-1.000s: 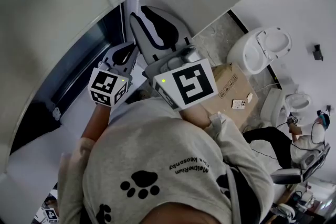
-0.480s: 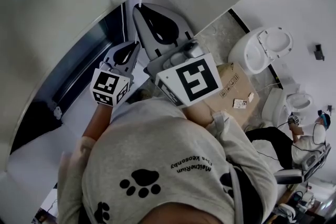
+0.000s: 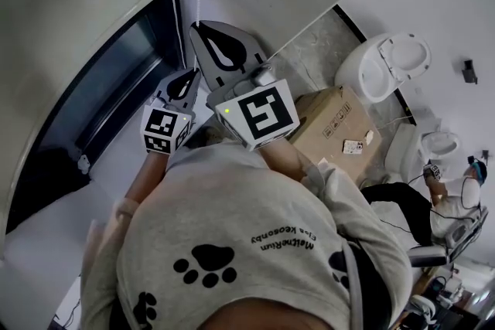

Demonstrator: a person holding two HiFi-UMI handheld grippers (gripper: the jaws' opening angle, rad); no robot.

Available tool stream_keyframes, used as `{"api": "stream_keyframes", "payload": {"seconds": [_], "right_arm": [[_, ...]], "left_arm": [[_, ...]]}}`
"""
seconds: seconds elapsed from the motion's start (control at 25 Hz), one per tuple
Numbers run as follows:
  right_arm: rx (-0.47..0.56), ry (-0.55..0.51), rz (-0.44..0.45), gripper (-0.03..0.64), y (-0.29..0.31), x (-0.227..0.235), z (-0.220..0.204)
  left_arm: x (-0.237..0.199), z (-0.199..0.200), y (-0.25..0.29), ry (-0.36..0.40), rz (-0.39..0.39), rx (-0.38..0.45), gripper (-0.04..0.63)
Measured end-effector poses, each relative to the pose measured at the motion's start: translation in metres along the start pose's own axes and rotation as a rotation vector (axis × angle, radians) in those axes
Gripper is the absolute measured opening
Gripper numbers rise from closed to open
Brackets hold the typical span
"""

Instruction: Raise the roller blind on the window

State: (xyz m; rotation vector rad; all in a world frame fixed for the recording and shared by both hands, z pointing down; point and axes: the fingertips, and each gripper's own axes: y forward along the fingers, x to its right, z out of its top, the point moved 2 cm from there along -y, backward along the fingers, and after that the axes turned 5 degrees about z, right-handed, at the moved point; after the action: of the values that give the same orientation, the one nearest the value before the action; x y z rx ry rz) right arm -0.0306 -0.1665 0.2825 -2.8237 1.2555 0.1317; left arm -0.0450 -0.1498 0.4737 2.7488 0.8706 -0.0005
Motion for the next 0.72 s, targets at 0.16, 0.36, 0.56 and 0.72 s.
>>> {"api": "stream_keyframes", "payload": {"seconds": [0.16,0.36,0.56,0.72], "right_arm": [[-0.031,0.004,0.0,0.011,-0.003,-0.001,-0.024],[-0.065,0.012,0.018,0.011,-0.002,-0.01,-0.052],[-0.108,0.027,0.025,0.011,-0.001,-0.016,-0.077],[-0.125,0.036,0.023,0.011,-0.001,-0.019,-0.096]], "left_arm": [[-0.002,-0.022,0.003,0.029,0.021,-0.04,0.008],[-0.009,-0.052,0.001,0.048,0.045,-0.099,0.008],[-0.011,-0.077,0.001,0.046,0.052,-0.151,0.008],[-0.01,-0.095,0.002,0.027,0.052,-0.152,0.008]]}}
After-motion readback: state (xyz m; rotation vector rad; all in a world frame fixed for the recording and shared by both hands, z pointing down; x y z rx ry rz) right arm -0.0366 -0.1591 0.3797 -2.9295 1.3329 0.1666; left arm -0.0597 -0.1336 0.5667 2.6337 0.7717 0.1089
